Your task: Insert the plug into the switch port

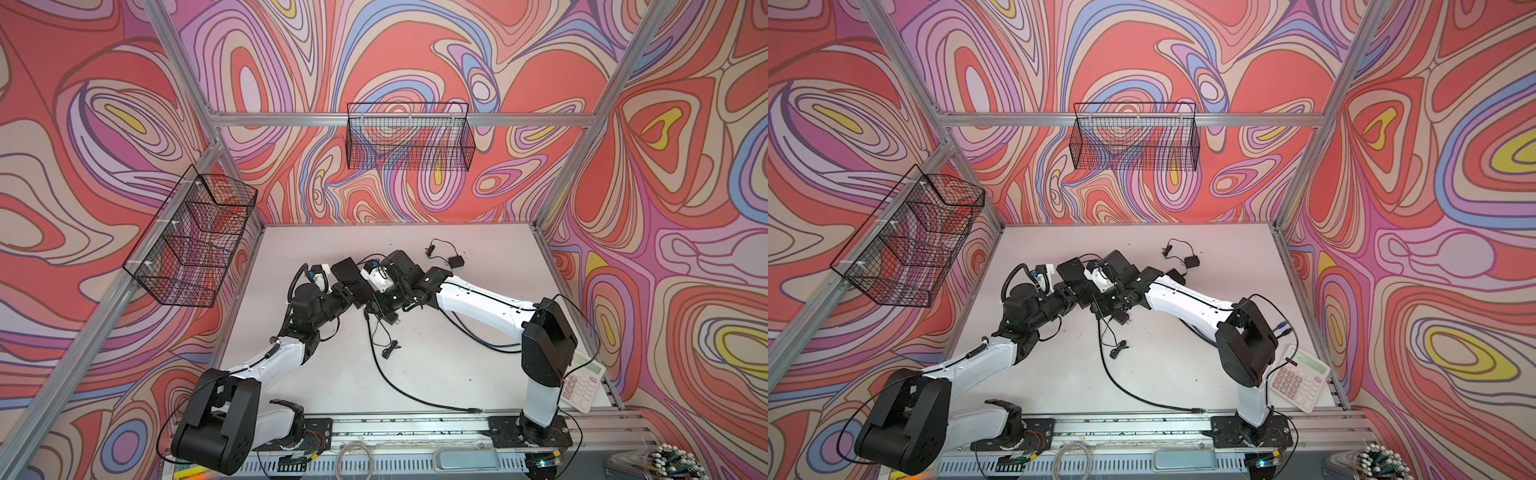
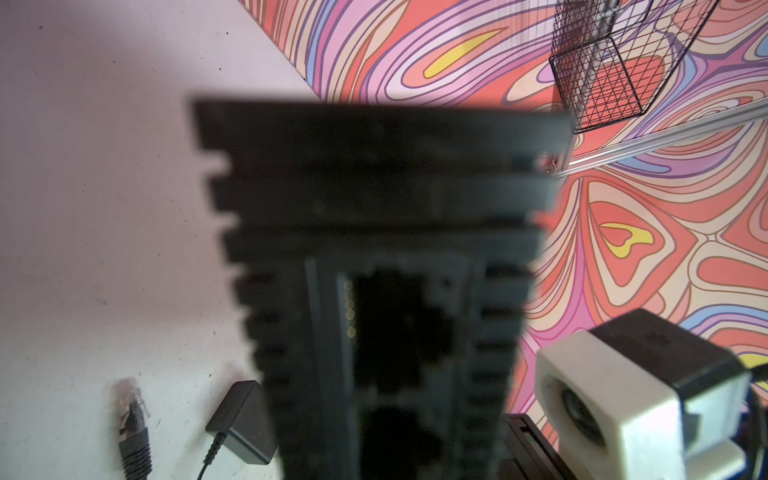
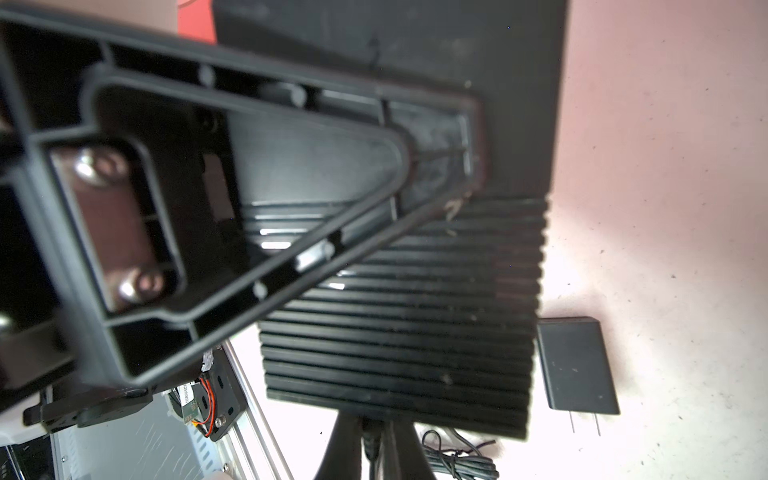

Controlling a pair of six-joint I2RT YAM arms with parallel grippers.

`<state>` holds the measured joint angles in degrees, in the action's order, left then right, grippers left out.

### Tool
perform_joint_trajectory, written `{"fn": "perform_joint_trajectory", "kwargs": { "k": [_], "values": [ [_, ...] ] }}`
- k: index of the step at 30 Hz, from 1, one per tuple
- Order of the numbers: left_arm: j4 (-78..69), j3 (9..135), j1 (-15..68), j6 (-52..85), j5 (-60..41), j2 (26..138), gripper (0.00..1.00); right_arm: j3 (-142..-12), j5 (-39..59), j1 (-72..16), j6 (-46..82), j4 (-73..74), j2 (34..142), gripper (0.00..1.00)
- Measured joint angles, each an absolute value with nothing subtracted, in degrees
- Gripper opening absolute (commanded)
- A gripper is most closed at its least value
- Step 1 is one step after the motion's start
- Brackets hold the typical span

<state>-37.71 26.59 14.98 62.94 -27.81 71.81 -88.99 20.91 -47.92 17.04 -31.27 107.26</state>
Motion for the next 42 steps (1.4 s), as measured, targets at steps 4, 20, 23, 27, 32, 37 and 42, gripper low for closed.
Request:
{"fn": "perform_joint_trajectory", "kwargs": {
  "k": [4,20,23,27,32,37,42],
  "values": [
    [-35.0,28.0,15.7,61.8,-26.3,73.0,0.21,-85.6,19.8,-47.9,17.1,-27.6,106.5,0.13],
    [-30.7,35.5,18.6,62.8,-28.3,90.6,0.22,-61.5,13.6,-47.3,21.3,-12.4,86.7,0.57],
    [-31.9,36.8,19.3,63.9,-28.3,94.5,0.22,-56.9,11.6,-47.3,22.4,-12.9,84.0,0.6],
    [-35.2,37.5,21.2,66.1,-28.1,98.4,0.22,-54.2,8.5,-47.3,23.3,-15.0,82.5,0.62],
    [-39.4,36.1,23.0,68.9,-28.0,99.7,0.22,-53.5,6.2,-46.9,23.8,-16.1,82.4,0.63],
    [-38.4,31.9,23.1,69.2,-26.8,95.5,0.22,-53.3,5.8,-45.9,24.0,-16.3,82.9,0.63],
    [-31.7,27.6,23.1,67.3,-24.3,85.1,0.22,-53.3,5.8,-45.8,24.1,-16.2,84.6,0.64]
  ]
}}
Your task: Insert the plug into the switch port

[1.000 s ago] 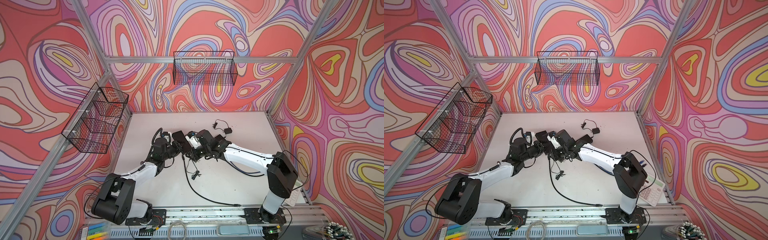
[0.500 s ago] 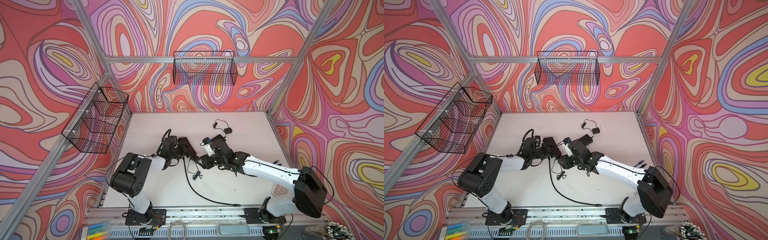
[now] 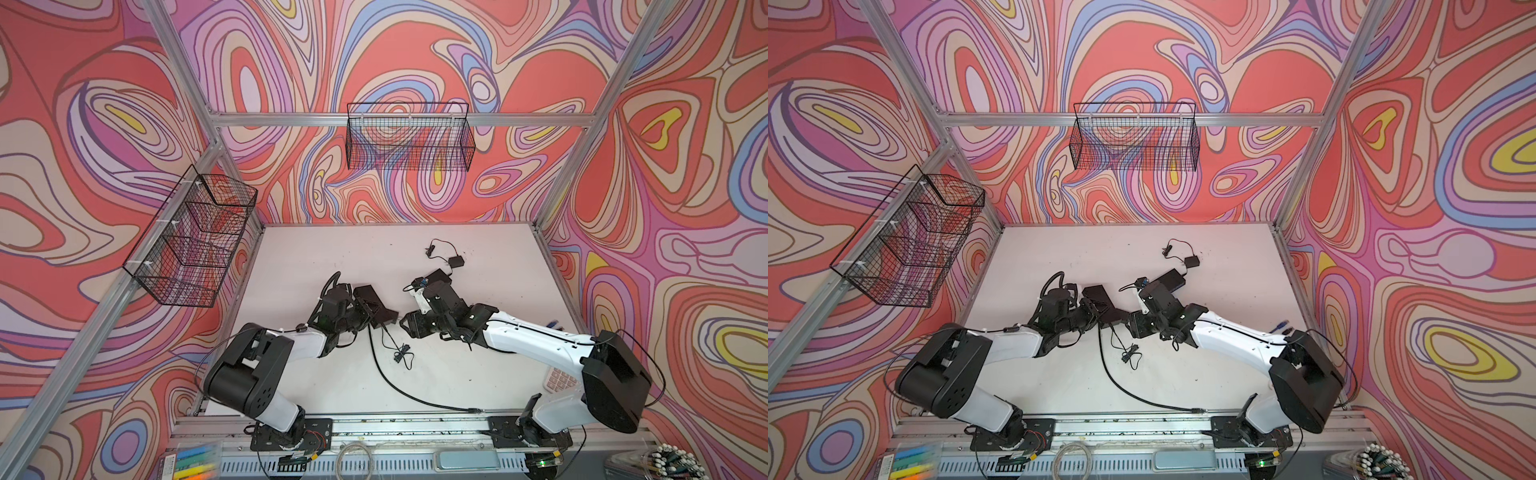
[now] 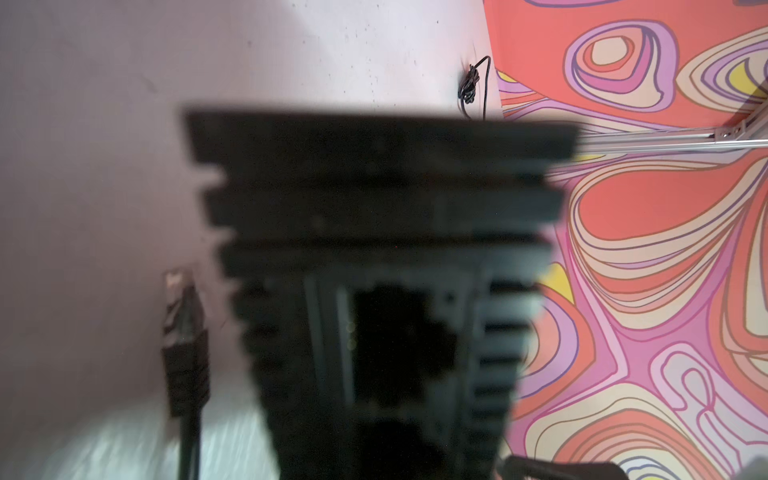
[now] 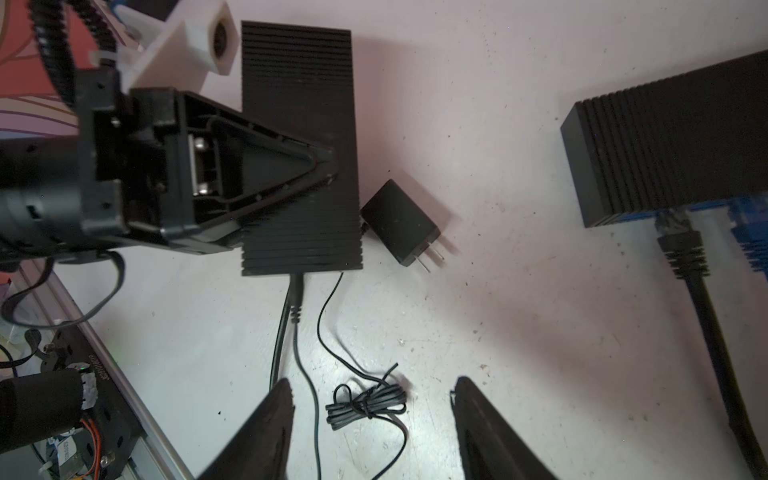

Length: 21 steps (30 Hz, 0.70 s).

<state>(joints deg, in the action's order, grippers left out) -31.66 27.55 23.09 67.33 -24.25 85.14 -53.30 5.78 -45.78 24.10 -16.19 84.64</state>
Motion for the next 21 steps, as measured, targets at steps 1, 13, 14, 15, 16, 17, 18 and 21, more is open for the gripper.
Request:
{"fn": "perform_joint_trajectory", "kwargs": {
  "k": [1,13,14,15,16,17,18,21],
  "values": [
    [-29.8,27.5,23.1,66.8,-23.7,83.8,0.22,-53.3,5.8,-45.8,24.1,-16.1,85.0,0.63],
    [-17.2,31.9,24.9,61.1,-18.9,85.0,0.21,-54.1,5.8,-45.0,24.1,-15.8,87.0,0.64],
    [-17.1,32.5,25.3,60.9,-18.8,85.8,0.22,-54.1,5.8,-44.7,24.1,-15.8,87.0,0.64],
    [-16.7,33.1,25.7,60.7,-18.6,86.5,0.21,-54.1,5.8,-44.5,24.1,-15.8,87.0,0.64],
    [-16.3,33.6,26.1,60.6,-18.3,87.1,0.21,-54.1,5.8,-44.3,24.1,-15.8,87.0,0.64],
    [-16.0,34.1,26.5,60.4,-18.0,87.7,0.21,-54.1,5.8,-44.1,24.1,-15.8,87.0,0.64],
    [-15.9,34.5,26.9,60.4,-17.9,88.3,0.21,-54.1,5.8,-43.9,24.1,-15.8,86.9,0.64],
    [-16.0,35.6,27.7,60.5,-17.5,90.3,0.22,-53.6,5.9,-43.1,24.1,-15.8,86.2,0.65]
  ]
}}
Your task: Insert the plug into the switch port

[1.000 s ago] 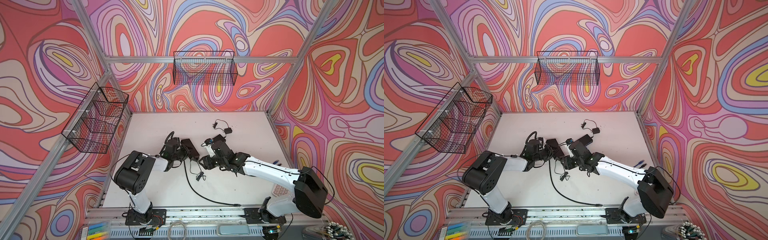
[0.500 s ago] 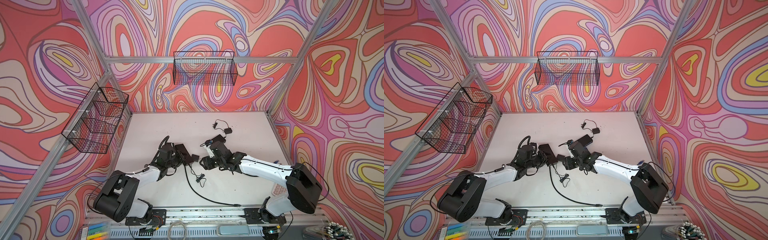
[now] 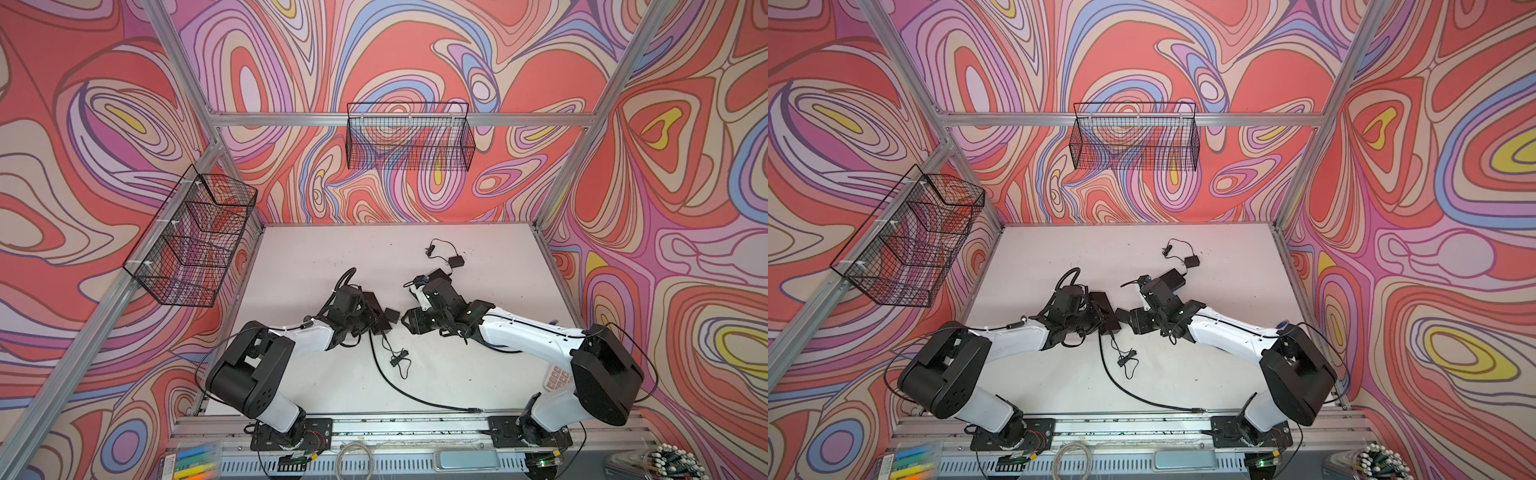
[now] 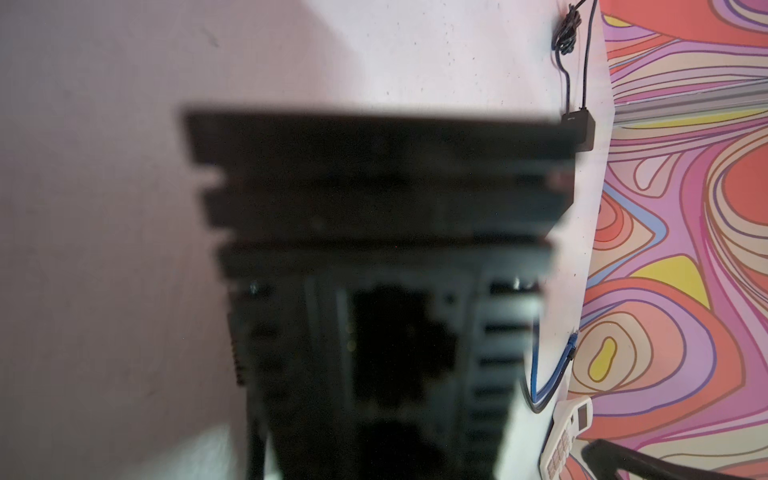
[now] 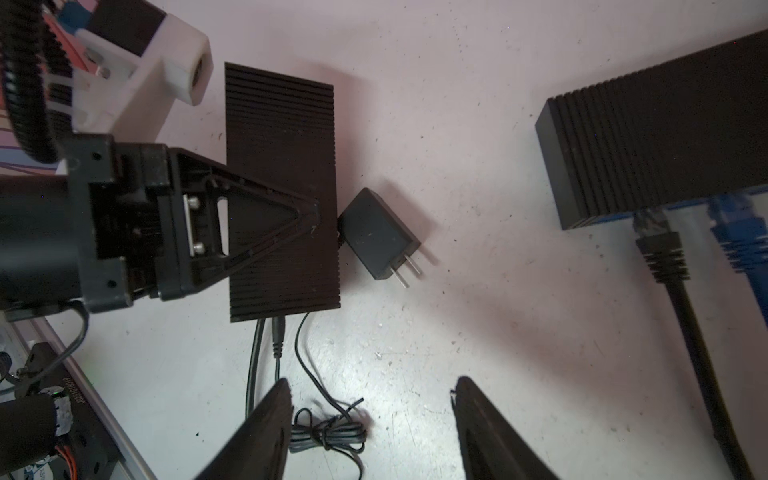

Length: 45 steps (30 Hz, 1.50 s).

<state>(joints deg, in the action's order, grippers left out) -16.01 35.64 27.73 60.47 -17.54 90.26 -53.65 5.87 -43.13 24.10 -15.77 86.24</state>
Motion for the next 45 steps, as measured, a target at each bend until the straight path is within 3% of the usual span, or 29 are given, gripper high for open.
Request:
{"fn": "perform_joint_trajectory", "kwargs": {
  "k": [11,17,20,23,31,40,45],
  "values": [
    [-21.3,42.1,33.8,67.0,-16.3,99.6,0.28,-52.4,5.9,-40.8,22.2,-17.5,84.1,0.65],
    [-21.7,41.8,35.0,69.0,-14.5,99.9,0.47,-52.7,7.3,-40.8,20.8,-19.3,84.4,0.66],
    [-21.3,41.2,34.9,69.3,-13.4,99.3,0.52,-54.1,8.4,-40.8,20.5,-19.8,86.1,0.67],
    [-19.9,41.0,34.8,69.1,-12.4,98.0,0.63,-55.8,9.4,-40.8,20.4,-20.1,88.7,0.67],
    [-10.1,41.0,32.9,66.2,-9.1,92.1,0.76,-61.0,10.0,-41.0,20.4,-21.8,94.7,0.73],
    [2.8,41.1,30.6,61.7,-3.1,79.0,0.82,-69.5,4.3,-45.3,20.3,-25.5,102.6,0.75],
    [7.6,39.7,26.3,59.6,-1.8,71.9,0.84,-75.0,0.5,-48.2,20.0,-28.9,109.3,0.84]
  ]
}}
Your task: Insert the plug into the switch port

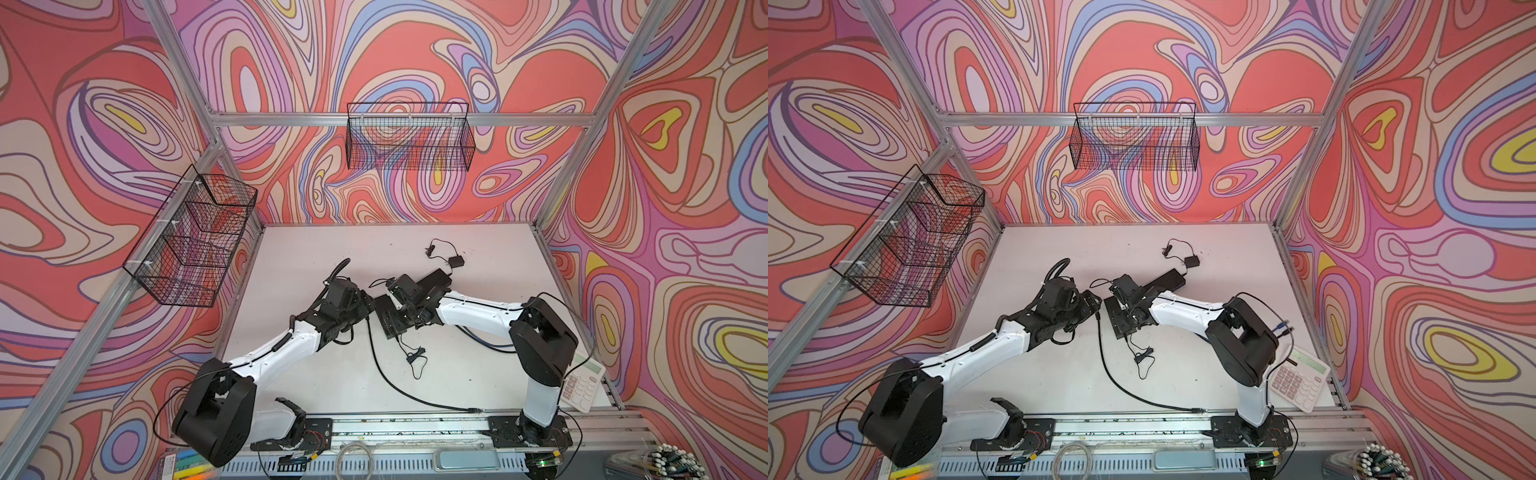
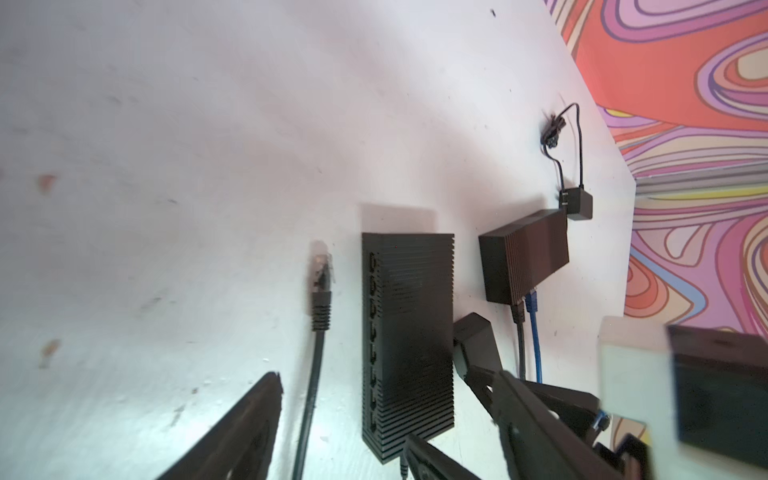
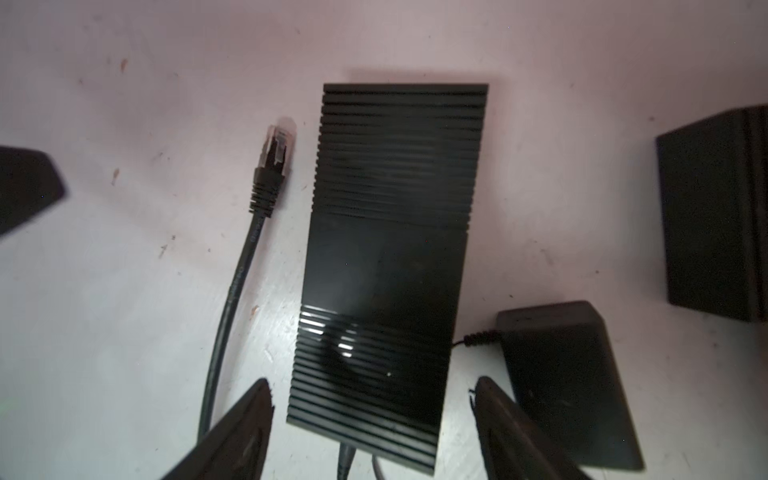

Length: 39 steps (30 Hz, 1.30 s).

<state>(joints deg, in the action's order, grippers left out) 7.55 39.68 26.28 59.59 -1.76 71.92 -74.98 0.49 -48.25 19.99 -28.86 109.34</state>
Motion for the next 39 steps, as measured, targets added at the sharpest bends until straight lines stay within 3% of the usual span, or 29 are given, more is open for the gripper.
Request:
{"fn": "perform_joint_trajectory", "kwargs": {
  "k": [9,18,23,29,31,39],
  "values": [
    [16.6,34.2,19.1,55.9,-1.5,61.4,0.88,-80.0,-3.3,-48.9,18.7,-33.3,114.1,0.86],
    [19.5,34.0,17.6,54.1,-2.2,59.2,0.88,-82.6,-3.9,-48.9,17.1,-34.6,117.1,0.82],
    [20.6,34.0,17.6,53.3,-3.0,58.5,0.87,-83.5,-3.9,-49.1,14.9,-35.6,117.7,0.7],
    [23.6,34.0,17.5,51.9,-4.0,54.9,0.88,-84.0,-3.7,-49.1,9.3,-36.9,117.8,0.38],
    [25.0,34.0,17.5,51.2,-4.8,53.0,0.88,-84.4,-3.7,-49.1,7.0,-37.3,117.8,0.32],
    [32.0,35.5,17.0,45.7,-11.1,49.1,0.88,-83.2,-1.3,-49.2,-6.7,-38.5,112.7,0.32]
  ]
}}
